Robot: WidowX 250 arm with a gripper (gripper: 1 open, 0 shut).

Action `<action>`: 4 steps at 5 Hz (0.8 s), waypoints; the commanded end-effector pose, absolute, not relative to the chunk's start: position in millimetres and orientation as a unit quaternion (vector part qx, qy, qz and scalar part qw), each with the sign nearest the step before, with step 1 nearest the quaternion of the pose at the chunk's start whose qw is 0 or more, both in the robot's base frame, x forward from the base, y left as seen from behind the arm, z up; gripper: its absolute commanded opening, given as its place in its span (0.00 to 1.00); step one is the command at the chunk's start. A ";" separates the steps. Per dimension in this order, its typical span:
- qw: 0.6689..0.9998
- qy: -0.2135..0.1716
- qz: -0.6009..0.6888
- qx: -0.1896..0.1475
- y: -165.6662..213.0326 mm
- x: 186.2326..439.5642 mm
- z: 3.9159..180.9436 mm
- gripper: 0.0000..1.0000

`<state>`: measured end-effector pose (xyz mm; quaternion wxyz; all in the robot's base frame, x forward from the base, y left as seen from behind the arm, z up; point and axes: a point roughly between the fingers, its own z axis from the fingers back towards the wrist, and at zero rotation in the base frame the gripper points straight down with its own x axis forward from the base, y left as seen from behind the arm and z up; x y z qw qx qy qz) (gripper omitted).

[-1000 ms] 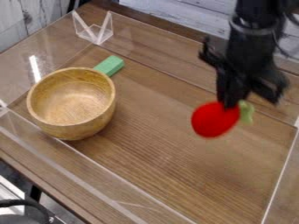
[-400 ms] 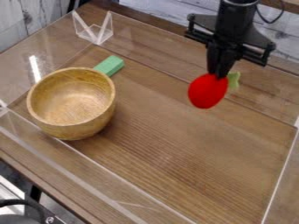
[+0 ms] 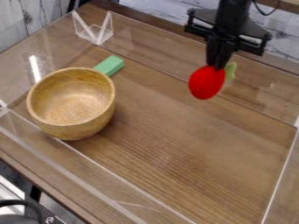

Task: Move the red fruit to the left side of the table

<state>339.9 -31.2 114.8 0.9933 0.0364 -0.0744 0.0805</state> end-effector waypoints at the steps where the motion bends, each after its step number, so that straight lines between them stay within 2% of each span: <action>1: 0.988 -0.107 0.109 0.036 -14.1 359.3 127.7 0.00; 4: 0.987 -0.109 0.110 0.036 10.0 373.3 125.9 0.00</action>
